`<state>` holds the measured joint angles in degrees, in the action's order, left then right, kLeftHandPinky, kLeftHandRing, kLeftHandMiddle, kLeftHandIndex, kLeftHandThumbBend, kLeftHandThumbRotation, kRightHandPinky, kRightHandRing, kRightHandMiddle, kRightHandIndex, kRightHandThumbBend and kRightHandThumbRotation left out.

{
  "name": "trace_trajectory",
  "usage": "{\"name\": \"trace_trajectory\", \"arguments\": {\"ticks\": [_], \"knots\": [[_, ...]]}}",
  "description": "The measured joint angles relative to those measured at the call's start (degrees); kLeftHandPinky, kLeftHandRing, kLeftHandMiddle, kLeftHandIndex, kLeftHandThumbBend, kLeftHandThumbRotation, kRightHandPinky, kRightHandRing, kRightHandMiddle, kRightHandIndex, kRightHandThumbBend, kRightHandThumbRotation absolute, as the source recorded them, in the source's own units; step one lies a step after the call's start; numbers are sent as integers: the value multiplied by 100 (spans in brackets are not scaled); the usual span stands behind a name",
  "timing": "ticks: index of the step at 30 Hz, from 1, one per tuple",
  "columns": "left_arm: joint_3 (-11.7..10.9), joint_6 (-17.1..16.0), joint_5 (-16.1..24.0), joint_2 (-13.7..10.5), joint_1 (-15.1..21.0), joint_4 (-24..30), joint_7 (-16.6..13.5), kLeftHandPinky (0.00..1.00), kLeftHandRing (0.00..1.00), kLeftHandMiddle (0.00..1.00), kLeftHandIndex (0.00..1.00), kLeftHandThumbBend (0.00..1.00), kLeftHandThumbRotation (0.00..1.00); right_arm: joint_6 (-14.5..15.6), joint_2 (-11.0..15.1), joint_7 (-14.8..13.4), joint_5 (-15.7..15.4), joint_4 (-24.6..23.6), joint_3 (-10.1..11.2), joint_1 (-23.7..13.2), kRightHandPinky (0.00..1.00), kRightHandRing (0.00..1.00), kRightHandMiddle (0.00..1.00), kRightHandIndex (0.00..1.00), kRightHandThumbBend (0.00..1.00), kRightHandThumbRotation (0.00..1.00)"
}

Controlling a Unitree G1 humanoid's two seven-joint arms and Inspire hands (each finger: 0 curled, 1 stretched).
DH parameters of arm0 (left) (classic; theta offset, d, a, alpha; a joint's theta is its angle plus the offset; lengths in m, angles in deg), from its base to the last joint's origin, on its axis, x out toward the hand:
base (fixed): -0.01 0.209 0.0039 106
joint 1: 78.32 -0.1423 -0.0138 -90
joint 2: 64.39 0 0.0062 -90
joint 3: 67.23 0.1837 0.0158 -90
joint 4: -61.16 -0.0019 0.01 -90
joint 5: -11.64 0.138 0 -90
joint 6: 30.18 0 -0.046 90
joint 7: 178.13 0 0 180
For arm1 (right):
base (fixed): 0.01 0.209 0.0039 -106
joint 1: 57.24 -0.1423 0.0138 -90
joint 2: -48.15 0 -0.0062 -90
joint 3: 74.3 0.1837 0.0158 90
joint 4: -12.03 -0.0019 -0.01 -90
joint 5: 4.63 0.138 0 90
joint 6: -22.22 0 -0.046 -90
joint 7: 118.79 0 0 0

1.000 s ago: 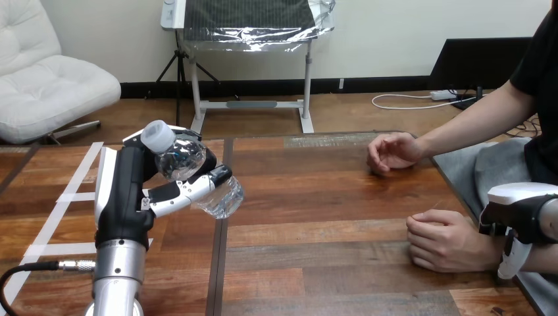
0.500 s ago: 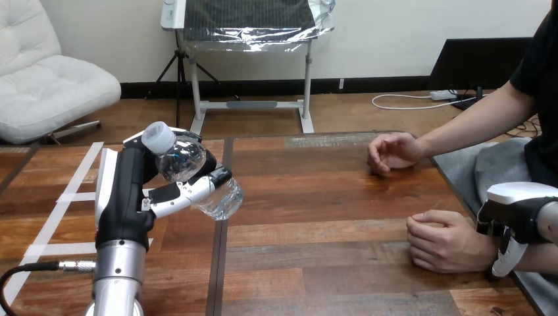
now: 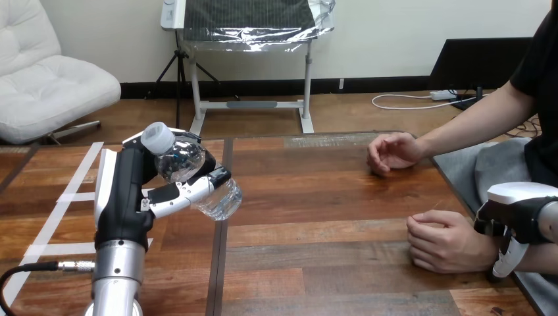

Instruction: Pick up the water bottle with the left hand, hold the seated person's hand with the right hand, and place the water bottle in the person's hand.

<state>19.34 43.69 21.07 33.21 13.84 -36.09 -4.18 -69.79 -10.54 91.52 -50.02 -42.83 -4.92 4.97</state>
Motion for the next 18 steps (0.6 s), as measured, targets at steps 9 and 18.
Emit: {"name": "trace_trajectory", "arguments": {"ticks": [9,18], "knots": [[-5,0,-5,-16,0,0,1,45,45,46,49,66,0,147,-1,-20,0,-41,0,24,57,73,85,86,68,0],[-11,1,-14,-15,1,0,1,47,45,45,49,66,0,191,0,-36,-22,-98,-2,60,66,82,88,87,70,1]]}}
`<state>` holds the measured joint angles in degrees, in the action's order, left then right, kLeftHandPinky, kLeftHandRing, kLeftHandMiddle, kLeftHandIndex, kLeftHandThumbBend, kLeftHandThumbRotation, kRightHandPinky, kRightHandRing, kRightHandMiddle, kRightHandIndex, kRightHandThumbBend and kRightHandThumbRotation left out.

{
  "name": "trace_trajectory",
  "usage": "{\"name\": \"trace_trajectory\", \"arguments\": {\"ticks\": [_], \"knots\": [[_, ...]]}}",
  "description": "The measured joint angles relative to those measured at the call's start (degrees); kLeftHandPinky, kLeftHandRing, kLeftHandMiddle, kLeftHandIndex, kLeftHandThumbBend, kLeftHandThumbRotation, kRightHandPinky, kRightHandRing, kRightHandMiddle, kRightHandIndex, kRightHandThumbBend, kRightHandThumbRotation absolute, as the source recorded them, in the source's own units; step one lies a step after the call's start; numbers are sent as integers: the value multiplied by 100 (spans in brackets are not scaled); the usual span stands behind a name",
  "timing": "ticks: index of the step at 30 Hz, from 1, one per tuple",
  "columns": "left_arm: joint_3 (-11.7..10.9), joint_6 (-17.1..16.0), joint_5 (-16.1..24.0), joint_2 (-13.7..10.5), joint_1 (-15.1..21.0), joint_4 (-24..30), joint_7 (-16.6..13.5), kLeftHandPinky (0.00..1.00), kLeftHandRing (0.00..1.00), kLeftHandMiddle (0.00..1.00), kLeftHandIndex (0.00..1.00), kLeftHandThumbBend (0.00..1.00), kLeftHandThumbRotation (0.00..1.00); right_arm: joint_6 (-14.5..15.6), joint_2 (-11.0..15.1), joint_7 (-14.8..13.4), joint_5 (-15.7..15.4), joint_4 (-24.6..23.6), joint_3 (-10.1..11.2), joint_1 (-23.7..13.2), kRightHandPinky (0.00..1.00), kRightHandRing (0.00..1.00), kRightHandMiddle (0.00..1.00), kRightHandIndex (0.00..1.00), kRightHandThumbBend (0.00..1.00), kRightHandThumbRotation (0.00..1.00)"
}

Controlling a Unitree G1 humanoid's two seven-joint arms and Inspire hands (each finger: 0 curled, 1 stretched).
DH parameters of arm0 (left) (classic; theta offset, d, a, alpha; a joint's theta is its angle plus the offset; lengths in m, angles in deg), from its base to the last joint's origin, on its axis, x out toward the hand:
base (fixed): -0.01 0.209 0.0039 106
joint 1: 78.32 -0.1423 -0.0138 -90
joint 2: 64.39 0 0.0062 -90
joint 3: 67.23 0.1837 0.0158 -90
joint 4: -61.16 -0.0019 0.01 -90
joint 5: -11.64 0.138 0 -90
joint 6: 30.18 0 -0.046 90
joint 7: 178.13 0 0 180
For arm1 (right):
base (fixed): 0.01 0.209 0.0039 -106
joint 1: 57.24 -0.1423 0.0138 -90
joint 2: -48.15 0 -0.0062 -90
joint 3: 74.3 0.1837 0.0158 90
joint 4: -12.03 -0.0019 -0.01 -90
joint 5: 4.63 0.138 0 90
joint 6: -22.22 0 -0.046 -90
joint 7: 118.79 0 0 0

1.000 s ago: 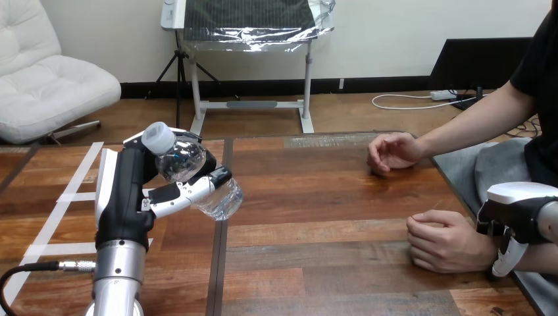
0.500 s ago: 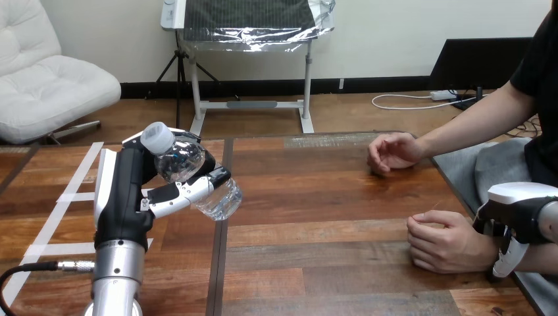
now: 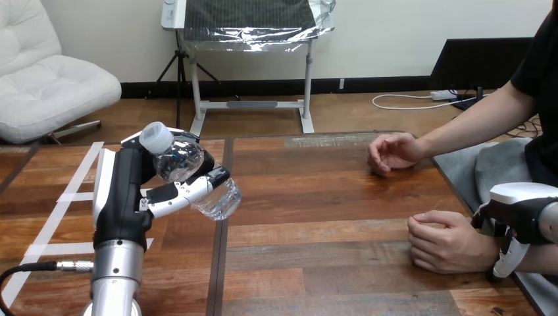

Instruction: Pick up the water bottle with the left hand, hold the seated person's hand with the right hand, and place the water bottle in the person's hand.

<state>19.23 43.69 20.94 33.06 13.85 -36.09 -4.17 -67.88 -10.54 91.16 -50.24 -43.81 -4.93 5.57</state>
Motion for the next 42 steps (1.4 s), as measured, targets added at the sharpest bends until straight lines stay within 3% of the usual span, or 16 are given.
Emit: {"name": "trace_trajectory", "arguments": {"ticks": [9,16,26,42], "knots": [[0,1,-2,0,0,0,10,47,44,45,49,66,0,89,0,20,-9,-63,0,21,62,80,89,87,69,2],[0,12,-2,0,1,0,21,46,44,45,49,67,0,254,23,189,-20,-303,2,89,59,78,88,86,69,3],[1,25,-2,0,1,0,41,45,44,45,49,66,0,806,118,894,-33,-1260,89,308,61,77,85,83,68,0],[2,27,-25,1,-2,-6,98,46,45,46,49,66,0,1561,240,1277,-37,-2869,563,914,57,74,82,79,67,0]]}}
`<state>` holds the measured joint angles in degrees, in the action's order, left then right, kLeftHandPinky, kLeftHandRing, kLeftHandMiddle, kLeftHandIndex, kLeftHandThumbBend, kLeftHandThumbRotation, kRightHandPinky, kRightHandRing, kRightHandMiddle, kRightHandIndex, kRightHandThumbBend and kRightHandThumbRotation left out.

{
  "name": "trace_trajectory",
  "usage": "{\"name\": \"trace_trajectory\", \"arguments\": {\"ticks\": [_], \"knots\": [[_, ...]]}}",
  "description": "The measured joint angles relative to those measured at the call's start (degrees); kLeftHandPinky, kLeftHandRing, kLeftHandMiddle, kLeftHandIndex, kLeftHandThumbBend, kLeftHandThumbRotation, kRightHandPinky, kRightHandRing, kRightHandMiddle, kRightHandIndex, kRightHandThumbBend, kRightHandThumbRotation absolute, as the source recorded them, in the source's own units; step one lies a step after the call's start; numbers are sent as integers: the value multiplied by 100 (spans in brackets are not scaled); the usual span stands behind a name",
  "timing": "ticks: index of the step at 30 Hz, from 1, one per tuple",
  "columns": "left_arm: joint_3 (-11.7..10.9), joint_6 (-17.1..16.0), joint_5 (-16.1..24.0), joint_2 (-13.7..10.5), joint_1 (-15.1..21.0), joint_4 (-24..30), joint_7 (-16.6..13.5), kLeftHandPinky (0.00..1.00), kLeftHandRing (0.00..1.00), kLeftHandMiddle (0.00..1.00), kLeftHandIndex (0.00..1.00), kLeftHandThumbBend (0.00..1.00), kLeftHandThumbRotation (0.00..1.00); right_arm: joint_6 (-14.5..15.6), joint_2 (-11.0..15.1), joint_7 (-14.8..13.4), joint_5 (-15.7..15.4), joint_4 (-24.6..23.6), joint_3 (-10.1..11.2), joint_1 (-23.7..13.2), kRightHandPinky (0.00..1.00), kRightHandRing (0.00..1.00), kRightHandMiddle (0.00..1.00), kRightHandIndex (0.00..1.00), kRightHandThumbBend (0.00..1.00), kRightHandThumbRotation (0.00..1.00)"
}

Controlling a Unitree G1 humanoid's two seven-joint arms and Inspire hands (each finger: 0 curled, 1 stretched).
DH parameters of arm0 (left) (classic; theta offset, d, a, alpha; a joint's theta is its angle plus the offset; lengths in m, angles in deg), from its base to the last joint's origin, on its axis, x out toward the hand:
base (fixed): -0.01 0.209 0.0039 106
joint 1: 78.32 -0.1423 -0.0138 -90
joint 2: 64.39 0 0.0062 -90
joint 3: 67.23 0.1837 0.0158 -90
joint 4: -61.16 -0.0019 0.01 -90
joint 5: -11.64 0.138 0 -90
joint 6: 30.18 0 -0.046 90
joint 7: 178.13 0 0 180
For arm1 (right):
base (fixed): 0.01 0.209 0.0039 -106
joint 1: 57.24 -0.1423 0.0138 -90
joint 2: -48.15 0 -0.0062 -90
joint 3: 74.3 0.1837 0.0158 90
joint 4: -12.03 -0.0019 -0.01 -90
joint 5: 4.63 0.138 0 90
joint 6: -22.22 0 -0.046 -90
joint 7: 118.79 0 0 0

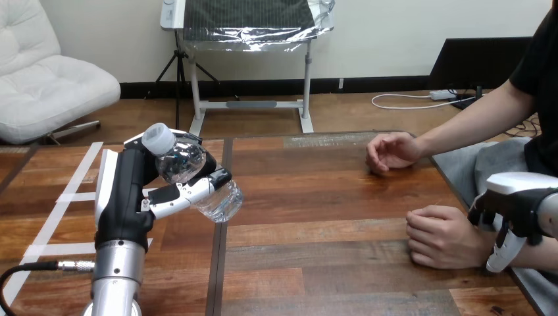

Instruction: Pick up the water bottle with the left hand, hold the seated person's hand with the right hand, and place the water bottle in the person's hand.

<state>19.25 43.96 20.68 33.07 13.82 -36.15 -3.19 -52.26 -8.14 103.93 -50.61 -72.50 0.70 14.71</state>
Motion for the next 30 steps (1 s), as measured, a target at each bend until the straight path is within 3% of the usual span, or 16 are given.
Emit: {"name": "trace_trajectory", "arguments": {"ticks": [15,26,30], "knots": [[5,43,-13,4,0,-1,11,45,44,45,49,66,0,490,52,390,-130,-1306,441,530,50,67,76,73,70,0],[0,43,-54,7,15,-13,11,46,45,45,49,67,0,485,178,509,-131,-2203,882,850,36,51,63,69,74,0],[-6,43,-74,6,22,-15,11,47,45,45,49,67,0,446,249,503,-131,-2426,1059,883,38,53,64,69,74,0]]}}
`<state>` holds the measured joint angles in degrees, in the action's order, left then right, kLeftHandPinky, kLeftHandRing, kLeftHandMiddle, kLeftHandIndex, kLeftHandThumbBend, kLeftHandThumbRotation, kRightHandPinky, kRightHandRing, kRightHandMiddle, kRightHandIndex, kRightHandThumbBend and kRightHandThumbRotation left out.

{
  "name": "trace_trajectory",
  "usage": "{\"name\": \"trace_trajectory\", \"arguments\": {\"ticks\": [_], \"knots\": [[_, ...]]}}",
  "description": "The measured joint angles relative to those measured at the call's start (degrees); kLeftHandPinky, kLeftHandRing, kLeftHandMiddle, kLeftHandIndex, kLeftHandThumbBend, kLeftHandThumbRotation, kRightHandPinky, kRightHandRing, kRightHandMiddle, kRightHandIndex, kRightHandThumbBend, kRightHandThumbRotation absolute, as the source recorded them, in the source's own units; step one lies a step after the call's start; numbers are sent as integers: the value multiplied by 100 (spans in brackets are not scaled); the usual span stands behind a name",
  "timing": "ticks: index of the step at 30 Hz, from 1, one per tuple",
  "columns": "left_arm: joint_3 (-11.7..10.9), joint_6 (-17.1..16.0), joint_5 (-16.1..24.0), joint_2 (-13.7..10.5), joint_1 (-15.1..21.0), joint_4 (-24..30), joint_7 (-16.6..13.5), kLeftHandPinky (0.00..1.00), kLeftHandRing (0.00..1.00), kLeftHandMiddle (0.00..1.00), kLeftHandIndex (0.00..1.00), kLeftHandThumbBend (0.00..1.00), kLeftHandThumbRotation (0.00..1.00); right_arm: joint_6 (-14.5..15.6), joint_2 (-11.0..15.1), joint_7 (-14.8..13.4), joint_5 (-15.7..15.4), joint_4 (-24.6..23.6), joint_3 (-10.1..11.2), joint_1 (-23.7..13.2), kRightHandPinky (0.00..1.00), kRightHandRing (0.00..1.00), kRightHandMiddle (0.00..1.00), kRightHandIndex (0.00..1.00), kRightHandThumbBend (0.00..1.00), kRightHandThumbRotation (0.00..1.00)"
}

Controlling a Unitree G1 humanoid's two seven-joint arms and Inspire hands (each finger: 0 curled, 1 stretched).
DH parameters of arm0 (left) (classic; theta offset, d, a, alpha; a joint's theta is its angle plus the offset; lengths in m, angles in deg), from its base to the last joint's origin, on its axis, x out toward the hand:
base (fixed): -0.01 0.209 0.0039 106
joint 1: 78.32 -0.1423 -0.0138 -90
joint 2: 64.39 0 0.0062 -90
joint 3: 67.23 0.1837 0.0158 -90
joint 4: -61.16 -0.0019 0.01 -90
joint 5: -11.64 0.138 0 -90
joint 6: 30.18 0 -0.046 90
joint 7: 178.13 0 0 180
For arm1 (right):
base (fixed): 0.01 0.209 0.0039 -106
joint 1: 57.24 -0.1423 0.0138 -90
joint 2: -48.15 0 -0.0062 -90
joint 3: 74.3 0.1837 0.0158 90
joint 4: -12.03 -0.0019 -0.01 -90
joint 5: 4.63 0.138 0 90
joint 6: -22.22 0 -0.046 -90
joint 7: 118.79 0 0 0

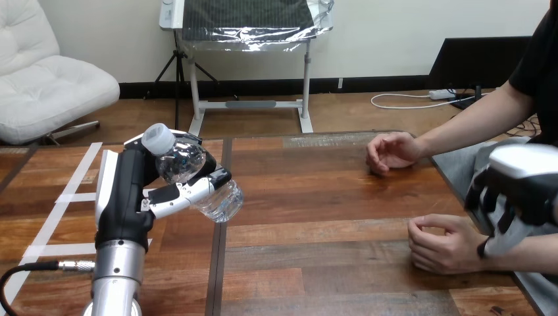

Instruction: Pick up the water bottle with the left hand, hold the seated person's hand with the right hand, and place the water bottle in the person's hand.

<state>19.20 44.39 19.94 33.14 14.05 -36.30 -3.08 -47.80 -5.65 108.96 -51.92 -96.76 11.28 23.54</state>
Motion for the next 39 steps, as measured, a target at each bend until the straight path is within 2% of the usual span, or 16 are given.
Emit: {"name": "trace_trajectory", "arguments": {"ticks": [6,15,25,39], "knots": [[0,0,2,0,9,-8,-1,47,44,45,49,67,0,-52,51,-65,0,-151,258,1,45,59,69,69,75,0],[-1,-5,8,-1,18,-66,-31,46,44,45,49,67,0,-171,159,-191,-1,-155,424,25,51,63,70,69,76,0],[3,-15,31,-2,48,-225,-49,45,44,46,49,67,0,-330,165,-327,-7,-85,430,64,49,60,69,70,77,0],[4,-16,31,0,54,-229,-55,46,44,45,49,66,0,-335,164,-325,-88,-10,246,65,54,69,74,72,76,0]]}}
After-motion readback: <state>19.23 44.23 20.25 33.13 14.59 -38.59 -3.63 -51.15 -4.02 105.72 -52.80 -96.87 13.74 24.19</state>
